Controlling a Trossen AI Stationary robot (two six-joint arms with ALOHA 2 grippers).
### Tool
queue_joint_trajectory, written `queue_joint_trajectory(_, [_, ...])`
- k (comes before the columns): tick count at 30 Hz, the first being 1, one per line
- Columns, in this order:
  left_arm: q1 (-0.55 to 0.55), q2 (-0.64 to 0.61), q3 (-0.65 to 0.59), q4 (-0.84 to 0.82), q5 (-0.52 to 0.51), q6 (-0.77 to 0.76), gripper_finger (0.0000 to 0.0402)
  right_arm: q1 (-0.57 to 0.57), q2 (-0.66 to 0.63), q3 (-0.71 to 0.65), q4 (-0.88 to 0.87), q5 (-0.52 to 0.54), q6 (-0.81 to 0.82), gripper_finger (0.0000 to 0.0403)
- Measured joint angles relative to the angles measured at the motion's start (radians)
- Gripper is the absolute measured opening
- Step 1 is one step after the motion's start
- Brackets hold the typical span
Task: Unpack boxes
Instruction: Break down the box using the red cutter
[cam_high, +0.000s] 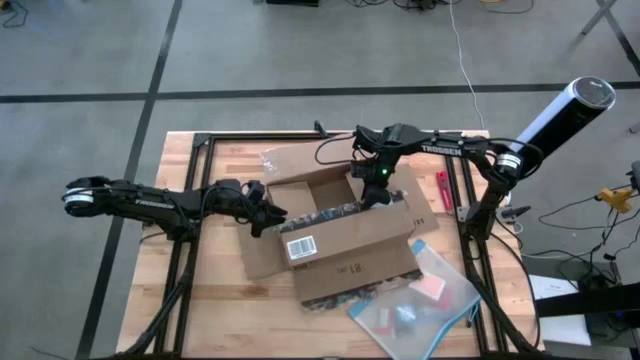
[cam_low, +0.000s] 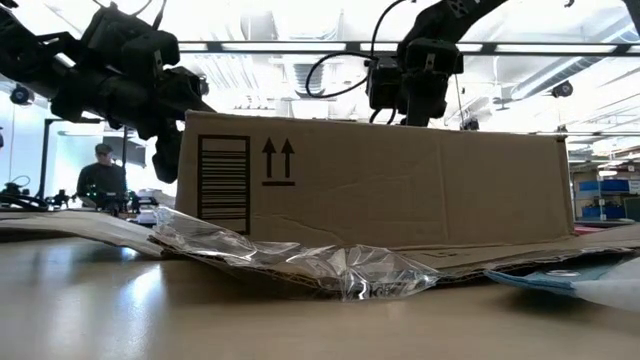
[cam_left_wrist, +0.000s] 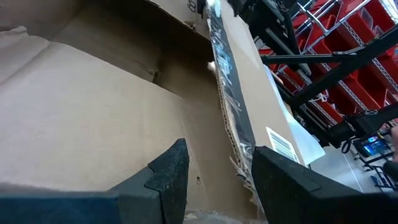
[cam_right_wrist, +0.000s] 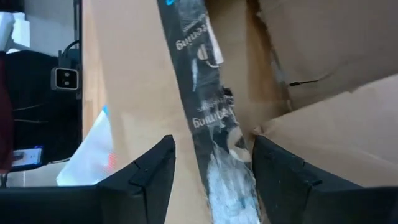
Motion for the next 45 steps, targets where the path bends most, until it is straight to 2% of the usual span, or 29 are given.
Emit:
queue_joint_trajectory(6, [0.0,0.0,0.0,0.0,-0.037,0.0,0.0157,0.027,0.0,0.0,-0.012,-0.06,0.006,0.0182])
queue_joint_trajectory(19, [0.0,0.0,0.0,0.0,-0.16,-0.014,0.0157,0.04,-0.013,0.046,-0.113,-0.152,0.006,0.0117])
queue_joint_trajectory(29, [0.001,0.0,0.0,0.0,-0.298,-0.037,0.0157,0.087,-0.021,0.21,-0.159,-0.165,0.026,0.0081])
queue_joint_trajectory(36, [0.001,0.0,0.0,0.0,-0.321,-0.043,0.0157,0.107,-0.021,0.273,-0.138,-0.128,0.064,0.006])
queue_joint_trajectory(39, [0.001,0.0,0.0,0.0,-0.321,-0.041,0.0157,0.097,-0.021,0.268,-0.105,-0.015,0.095,0.0067])
queue_joint_trajectory(45, [0.001,0.0,-0.001,0.01,-0.32,-0.036,0.0157,0.08,0.054,0.266,-0.092,0.001,0.112,0.0133])
